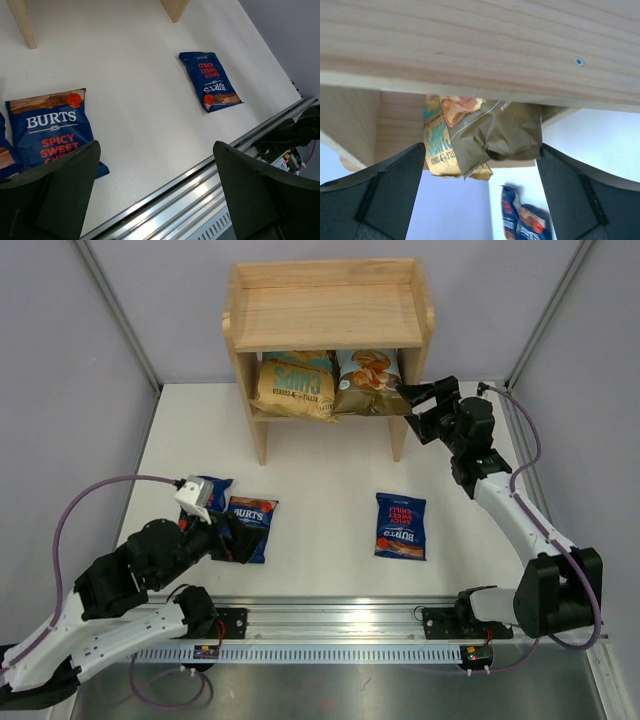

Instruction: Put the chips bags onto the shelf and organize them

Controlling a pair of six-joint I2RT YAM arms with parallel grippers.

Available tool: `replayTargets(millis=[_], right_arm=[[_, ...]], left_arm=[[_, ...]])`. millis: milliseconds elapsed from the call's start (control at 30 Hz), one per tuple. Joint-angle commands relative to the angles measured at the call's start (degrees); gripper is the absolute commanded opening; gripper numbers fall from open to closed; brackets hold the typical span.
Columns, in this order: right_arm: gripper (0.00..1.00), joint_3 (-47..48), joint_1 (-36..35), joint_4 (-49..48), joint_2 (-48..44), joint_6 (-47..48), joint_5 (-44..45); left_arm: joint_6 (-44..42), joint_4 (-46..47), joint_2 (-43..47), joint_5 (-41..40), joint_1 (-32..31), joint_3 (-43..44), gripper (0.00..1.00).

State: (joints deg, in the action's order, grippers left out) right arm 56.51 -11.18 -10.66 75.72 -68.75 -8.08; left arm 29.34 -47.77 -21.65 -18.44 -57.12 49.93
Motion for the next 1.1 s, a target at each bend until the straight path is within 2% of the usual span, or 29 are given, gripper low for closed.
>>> replayTargets(millis=[0,233,400,467,667,833,967,1067], right_arm=[[0.99,-0.2,1.1,6.8,-5.1,8.5,0.3],[0.99,-1.1,1.2,25.0,-17.4,24.2,-0.8],[0.99,3.7,1.3,45.3,-22.1,34.4,1.9],[0.99,3.2,1.2,47.9,-25.0,38.7,0.7],[0.99,-1.8,1.2,51.9,-41.1,40.1,-7.7],[1.00,-0.4,1.2,57.7,-49.1,41.0,-12.3],[0.99,1.8,1.2,61.2,-51.3,41.4,-14.1],[0.99,2.5,1.2,61.5,-52.6,40.7,-16.7]], left_arm=[[2.7,11.2,-6.4,2.1,-0.2,-1.6,0.99],[5.4,28.4,-24.1,8.9,-0.2,-3.4,0.99],[6.9,39.8,-39.0,12.1,-0.3,-1.3,0.99],[7.5,43.1,-43.7,13.4,-0.3,0.0,0.99],[8.7,49.7,-62.0,21.6,1.0,6.1,0.98],[9.9,50.7,-76.1,29.3,1.3,13.2,0.90],[11.2,47.9,-86.0,28.0,1.3,18.4,0.85],[11.9,48.4,-89.1,26.6,1.3,19.8,0.85]])
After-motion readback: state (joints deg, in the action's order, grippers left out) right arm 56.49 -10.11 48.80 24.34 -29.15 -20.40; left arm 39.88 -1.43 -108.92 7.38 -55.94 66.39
